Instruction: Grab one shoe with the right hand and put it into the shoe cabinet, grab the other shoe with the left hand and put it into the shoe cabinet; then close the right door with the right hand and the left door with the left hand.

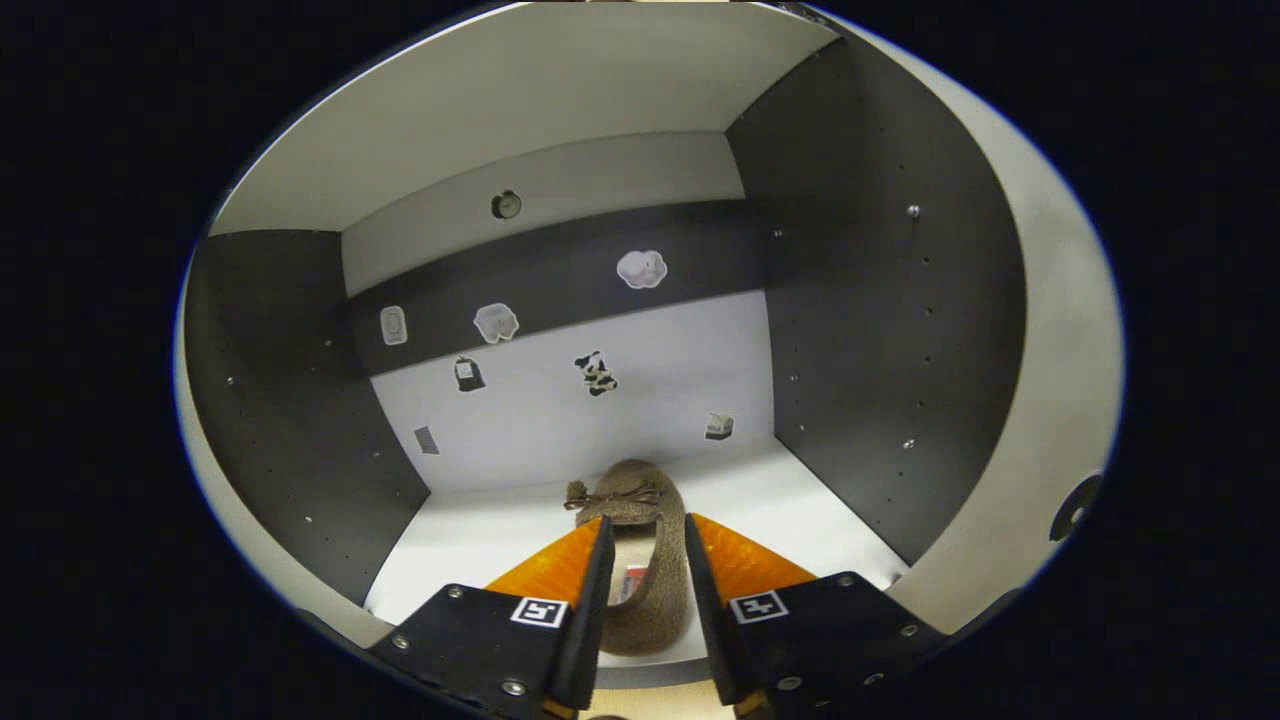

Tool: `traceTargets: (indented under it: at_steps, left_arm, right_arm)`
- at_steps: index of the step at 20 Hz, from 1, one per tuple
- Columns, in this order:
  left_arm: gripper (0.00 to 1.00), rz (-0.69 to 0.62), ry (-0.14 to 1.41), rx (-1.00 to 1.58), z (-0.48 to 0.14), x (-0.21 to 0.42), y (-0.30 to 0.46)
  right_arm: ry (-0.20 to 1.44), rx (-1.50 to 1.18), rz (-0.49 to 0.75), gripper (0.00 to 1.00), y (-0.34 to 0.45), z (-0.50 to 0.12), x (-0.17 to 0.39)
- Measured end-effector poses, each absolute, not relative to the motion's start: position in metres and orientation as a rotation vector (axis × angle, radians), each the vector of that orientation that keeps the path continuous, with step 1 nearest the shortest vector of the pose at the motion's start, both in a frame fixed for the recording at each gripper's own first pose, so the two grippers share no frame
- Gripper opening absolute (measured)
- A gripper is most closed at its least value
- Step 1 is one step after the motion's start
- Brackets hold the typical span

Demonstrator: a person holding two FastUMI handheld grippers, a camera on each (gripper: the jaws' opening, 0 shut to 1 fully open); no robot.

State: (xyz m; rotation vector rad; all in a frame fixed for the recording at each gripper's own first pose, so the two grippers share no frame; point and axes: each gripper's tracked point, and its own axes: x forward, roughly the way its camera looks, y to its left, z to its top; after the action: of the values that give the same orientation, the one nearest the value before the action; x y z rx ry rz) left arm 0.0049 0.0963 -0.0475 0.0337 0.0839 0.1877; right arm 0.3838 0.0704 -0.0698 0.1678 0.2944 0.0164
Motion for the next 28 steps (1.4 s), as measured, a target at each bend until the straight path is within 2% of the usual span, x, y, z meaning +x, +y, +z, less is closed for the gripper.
traceTargets:
  at_steps: [1,2,4,7,8,11,12,13,18,26,28]
  left_arm:
    - [0.94,0.178,0.081,0.035,-0.048,0.000,0.091]
    - [0.97,0.167,0.078,0.036,-0.047,-0.002,0.085]
    - [0.96,0.144,0.071,0.042,-0.045,-0.007,0.071]
    - [0.99,0.108,0.076,0.039,-0.052,-0.013,0.046]
    - [0.94,0.090,0.086,0.035,-0.056,-0.014,0.035]
    - [0.96,0.028,0.120,0.018,-0.076,-0.011,0.002]
    - [0.94,0.012,0.131,0.015,-0.082,-0.009,-0.010]
    - [0.96,-0.002,0.145,0.011,-0.091,-0.007,-0.020]
    - [0.97,-0.071,0.267,-0.024,-0.156,0.010,-0.070]
    - [0.97,-0.092,0.528,-0.043,-0.298,0.038,-0.107]
    - [1.00,-0.079,0.590,-0.030,-0.333,0.041,-0.107]
  right_arm:
    - [0.275,0.164,0.033,0.49,0.072,-0.062,0.370]
    - [0.261,0.162,0.052,0.61,0.074,-0.056,0.355]
    - [0.232,0.151,0.077,0.71,0.072,-0.043,0.326]
    - [0.169,0.136,0.080,0.84,0.060,-0.024,0.280]
    - [0.154,0.130,0.081,0.87,0.056,-0.021,0.268]
    - [0.084,0.096,0.088,0.91,0.043,-0.008,0.225]
    - [0.065,0.085,0.089,0.92,0.040,-0.005,0.211]
    - [0.049,0.071,0.087,0.92,0.035,-0.003,0.197]
    - [0.016,0.041,0.089,0.93,0.015,-0.004,0.141]
    - [-0.013,-0.022,0.075,0.92,-0.014,-0.004,0.097]
    - [-0.002,-0.009,0.074,0.92,-0.020,-0.007,0.091]
